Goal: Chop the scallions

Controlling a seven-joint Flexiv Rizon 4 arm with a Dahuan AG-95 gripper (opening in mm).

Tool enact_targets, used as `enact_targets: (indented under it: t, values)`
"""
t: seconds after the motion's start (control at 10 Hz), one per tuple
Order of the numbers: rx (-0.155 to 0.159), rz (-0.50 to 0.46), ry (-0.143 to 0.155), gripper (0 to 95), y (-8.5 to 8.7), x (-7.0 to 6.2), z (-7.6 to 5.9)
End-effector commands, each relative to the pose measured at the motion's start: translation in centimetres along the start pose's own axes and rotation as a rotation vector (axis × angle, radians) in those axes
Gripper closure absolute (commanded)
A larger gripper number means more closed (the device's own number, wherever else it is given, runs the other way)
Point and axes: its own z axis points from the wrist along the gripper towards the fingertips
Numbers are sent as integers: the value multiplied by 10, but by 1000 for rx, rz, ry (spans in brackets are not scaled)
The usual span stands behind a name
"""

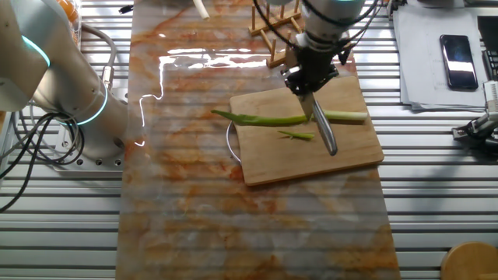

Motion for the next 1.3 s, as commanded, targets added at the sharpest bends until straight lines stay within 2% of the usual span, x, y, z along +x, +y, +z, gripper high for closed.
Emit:
enact_targets:
  t: [0.1, 0.6, 0.9, 1.1, 1.3]
  values:
    - [8, 7, -15, 950, -3, -2, 5]
    - [16, 4, -2, 950, -6, -6, 9]
    - [38, 33, 11, 950, -7, -5, 11]
    - [45, 28, 13, 950, -12, -3, 15]
    - [40, 32, 13, 950, -21, -3, 13]
